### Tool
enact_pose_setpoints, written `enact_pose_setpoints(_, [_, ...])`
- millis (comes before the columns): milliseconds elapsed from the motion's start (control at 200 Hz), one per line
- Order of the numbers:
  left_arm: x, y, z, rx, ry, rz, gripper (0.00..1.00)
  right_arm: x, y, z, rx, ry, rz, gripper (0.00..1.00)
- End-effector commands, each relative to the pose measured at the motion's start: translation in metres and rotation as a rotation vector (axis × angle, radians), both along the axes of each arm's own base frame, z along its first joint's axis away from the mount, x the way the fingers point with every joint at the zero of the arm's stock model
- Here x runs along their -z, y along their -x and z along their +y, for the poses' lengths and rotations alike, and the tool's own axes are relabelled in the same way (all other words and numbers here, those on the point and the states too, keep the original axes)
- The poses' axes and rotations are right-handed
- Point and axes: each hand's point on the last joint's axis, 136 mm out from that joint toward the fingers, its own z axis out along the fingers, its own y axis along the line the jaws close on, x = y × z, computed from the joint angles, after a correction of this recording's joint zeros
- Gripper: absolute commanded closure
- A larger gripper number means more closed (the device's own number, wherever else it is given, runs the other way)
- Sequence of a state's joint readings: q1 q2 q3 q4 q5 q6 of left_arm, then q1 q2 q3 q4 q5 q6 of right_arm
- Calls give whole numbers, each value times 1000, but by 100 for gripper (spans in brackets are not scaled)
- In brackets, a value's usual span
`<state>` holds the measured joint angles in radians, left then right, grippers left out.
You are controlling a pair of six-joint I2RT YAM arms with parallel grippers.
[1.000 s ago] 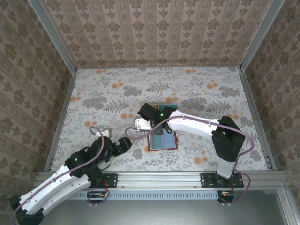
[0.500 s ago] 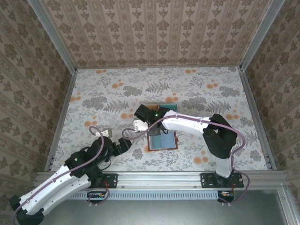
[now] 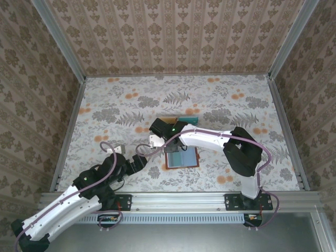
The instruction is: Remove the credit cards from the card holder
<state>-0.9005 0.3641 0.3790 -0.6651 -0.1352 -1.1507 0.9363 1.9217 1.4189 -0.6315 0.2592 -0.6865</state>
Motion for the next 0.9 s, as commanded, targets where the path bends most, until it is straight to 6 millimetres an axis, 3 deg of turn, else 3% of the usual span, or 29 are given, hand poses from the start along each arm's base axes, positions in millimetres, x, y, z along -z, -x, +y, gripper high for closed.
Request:
enact_pose_setpoints(0, [5, 1, 4, -21, -2, 12, 0, -11, -12, 4, 44, -14, -61, 90])
enact_pose_setpoints(120, [4, 0, 4, -21, 4, 11, 0, -16, -17, 3, 69, -21, -83, 87])
enact_pose_setpoints(195, [4, 0, 3, -19, 5, 12, 0, -17, -20, 3, 78, -19, -97, 79])
enact_pose_setpoints(565, [4, 0, 2, -17, 15, 10, 0, -28, -31, -1, 126, -29, -163, 78])
enact_pose_setpoints(780, [2, -2, -6, -1, 38, 7, 2, -56, -35, -7, 241, -168, -176, 79])
enact_pose_setpoints(895, [2, -4, -13, 11, 46, 15, 5, -72, -26, -18, 339, -280, -145, 83])
